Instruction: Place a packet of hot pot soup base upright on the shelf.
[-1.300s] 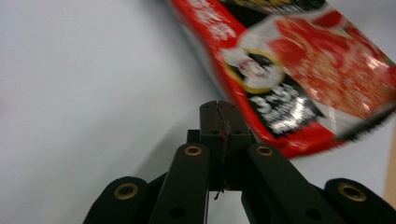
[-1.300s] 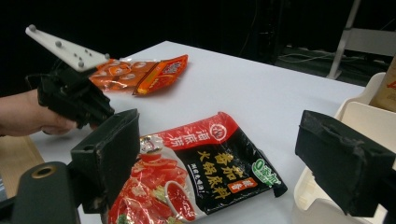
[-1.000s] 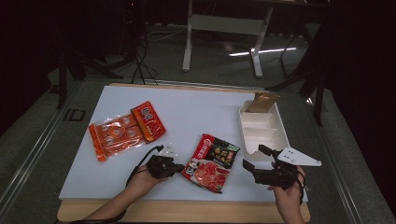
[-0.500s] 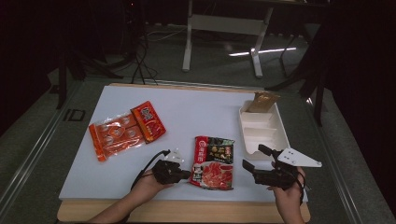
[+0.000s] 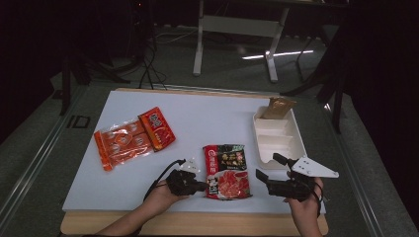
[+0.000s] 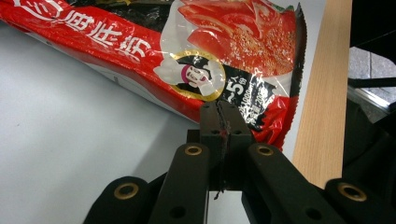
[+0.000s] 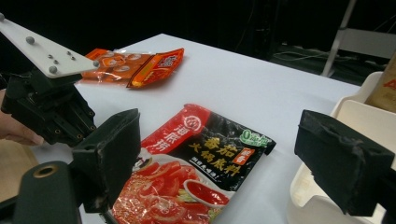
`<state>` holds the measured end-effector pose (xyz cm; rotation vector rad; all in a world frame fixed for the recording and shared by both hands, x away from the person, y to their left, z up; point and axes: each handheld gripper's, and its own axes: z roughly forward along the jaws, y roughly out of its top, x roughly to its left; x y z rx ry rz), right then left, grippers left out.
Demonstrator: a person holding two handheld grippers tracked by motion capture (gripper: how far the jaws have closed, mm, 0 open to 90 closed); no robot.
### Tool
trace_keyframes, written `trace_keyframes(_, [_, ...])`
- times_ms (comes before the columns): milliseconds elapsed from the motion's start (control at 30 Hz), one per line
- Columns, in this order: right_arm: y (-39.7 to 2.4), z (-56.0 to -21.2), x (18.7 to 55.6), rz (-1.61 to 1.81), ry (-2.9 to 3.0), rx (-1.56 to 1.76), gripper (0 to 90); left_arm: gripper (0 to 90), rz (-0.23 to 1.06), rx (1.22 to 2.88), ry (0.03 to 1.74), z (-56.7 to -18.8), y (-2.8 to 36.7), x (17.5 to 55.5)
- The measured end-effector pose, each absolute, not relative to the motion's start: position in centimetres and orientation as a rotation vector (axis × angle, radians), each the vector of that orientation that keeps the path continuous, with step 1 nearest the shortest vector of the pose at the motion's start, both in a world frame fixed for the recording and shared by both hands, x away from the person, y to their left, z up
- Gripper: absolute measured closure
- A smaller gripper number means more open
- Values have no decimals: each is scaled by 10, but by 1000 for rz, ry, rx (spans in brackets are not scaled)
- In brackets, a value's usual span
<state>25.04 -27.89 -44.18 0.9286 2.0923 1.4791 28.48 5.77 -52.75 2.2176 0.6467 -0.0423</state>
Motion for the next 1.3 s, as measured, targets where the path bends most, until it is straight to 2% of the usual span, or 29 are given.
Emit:
trace_keyframes(200, [-281, -439, 247, 1471, 2062, 922, 144, 704, -27, 2218, 665, -523, 60, 291])
trace_keyframes(367, [-281, -439, 247, 1471, 2054, 926, 142, 599, 18, 2176, 751, -517, 66, 300])
trace_keyframes(767, [-279, -441, 247, 1460, 2066, 914, 136, 592, 75, 2077, 849, -494, 76, 332])
trace_keyframes(1300, [-278, -443, 247, 1449, 2072, 907, 126, 508, 99, 2074, 945, -502, 62, 374])
